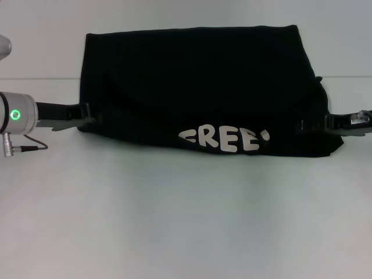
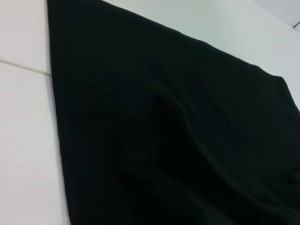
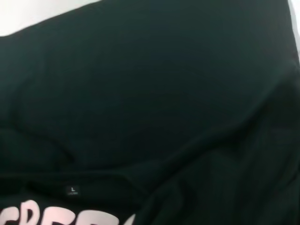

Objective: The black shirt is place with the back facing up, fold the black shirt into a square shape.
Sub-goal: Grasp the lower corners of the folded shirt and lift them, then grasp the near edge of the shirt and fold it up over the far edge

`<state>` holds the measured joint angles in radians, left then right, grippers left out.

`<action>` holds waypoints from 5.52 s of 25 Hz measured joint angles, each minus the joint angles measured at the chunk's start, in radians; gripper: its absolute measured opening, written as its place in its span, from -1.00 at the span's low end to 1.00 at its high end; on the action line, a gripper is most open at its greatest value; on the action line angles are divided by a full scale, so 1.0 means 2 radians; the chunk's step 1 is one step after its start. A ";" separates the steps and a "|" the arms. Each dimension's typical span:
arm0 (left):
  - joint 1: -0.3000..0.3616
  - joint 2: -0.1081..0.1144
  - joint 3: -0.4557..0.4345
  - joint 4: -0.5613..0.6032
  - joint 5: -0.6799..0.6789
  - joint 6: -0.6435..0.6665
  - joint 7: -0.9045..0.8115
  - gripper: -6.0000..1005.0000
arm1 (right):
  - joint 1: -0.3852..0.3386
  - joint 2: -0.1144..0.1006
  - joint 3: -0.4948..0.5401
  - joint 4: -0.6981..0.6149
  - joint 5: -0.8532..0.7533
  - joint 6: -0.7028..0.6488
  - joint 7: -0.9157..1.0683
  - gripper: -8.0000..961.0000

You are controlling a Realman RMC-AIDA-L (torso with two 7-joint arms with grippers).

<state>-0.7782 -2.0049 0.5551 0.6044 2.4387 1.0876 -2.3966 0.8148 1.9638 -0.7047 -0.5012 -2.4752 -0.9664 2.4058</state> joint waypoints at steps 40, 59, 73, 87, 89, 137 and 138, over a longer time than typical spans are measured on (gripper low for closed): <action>-0.001 0.000 0.001 0.002 -0.007 0.013 0.000 -0.99 | -0.005 -0.006 0.002 -0.021 -0.086 -0.015 0.056 -0.68; 0.003 0.015 0.006 0.043 0.055 0.262 0.008 -0.99 | -0.098 -0.018 0.027 -0.160 -0.075 -0.231 0.073 -0.81; 0.074 0.003 0.004 0.122 0.084 0.385 0.013 -0.99 | -0.154 0.012 0.037 -0.249 -0.127 -0.328 0.071 -0.81; 0.080 0.001 -0.006 0.122 0.108 0.378 0.024 -0.99 | -0.149 0.014 0.042 -0.248 -0.126 -0.345 0.052 -0.81; 0.080 0.001 -0.003 0.122 0.114 0.383 0.026 -0.99 | -0.150 0.014 0.042 -0.249 -0.127 -0.356 0.047 -0.81; -0.029 0.005 0.002 0.018 0.064 0.033 -0.056 -0.99 | -0.029 -0.019 0.068 -0.047 -0.002 -0.015 0.042 -0.80; -0.032 0.005 0.001 0.019 0.061 0.020 -0.060 -0.99 | -0.022 -0.019 0.066 -0.047 -0.002 -0.002 0.047 -0.80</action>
<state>-0.8421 -1.9944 0.5578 0.6417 2.5603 1.1280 -2.5157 0.7717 1.9261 -0.5718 -0.5955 -2.4793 -0.9699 2.4993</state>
